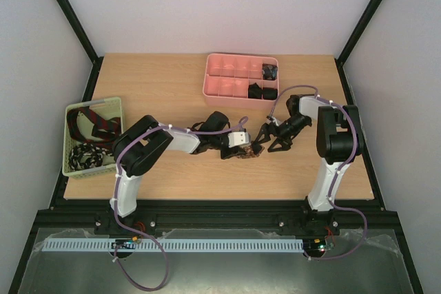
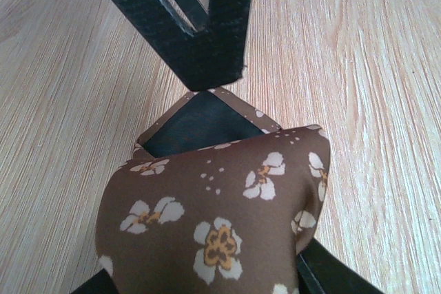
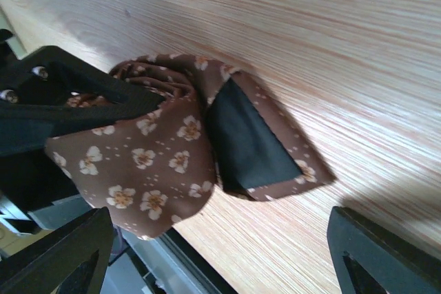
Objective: Roll the ties
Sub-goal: Pick up the tie from the center of the board.
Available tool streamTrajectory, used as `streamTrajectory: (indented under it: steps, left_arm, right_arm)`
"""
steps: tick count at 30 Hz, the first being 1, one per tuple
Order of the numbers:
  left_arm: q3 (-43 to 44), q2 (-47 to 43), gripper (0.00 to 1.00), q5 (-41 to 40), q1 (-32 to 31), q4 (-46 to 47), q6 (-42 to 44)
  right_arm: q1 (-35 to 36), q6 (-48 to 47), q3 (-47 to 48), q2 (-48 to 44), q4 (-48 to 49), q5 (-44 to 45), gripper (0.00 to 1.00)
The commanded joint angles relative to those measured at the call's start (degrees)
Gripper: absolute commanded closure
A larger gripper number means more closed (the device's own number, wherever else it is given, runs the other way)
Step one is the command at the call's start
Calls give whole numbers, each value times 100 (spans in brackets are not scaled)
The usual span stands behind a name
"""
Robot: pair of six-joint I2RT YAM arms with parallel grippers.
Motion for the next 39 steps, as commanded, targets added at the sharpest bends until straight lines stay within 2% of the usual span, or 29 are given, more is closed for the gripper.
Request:
streamTrajectory:
  steps: [1,10,16,19,23,27,29,31,33,34,39]
  left_arm:
    - [-132,428,69,-424,-86,-1127,0]
    - [-27,541,68,-443,-99,-1196,-66]
    - [33,590,68,-432,-100,-1223,-47]
    - [42,610,68,-435,-95,-1231,-41]
    - [26,610,68,-394,-100,-1200,-36]
    - [10,604,68,-417,-101,-1201,-11]
    - [-17,591,68,-409,-108,-1197,19]
    - [-42,576,68,-392,-108,-1189,51]
    - [-42,575,68,-381,-107,-1188,64]
    - [-47,571,68,-377,-108,-1184,75]
    - [-104,551,68,-376,-108,-1188,152]
  right_arm:
    - [100,261,-253,345,562,-318,13]
    - [302,247,-421,9,953,-993,17]
    - [521,-8,-583,-331,837,-1210,28]
    - [600,5,-659,-427,901,-1134,34]
    - [661,249,-637,-340,1150,-903,36]
    - [670,451,-630,-345,1356,-598,49]
    - [667,570,-637,-362,1415,-406,52]
    - [671,650,-634,-340,1438,-262,50]
    - [671,790,-671,-362,1559,-185,35]
    - [670,863,-680,-379,1622,-163,31]
    - [658,1023,-633,-407,1788,-247,33]
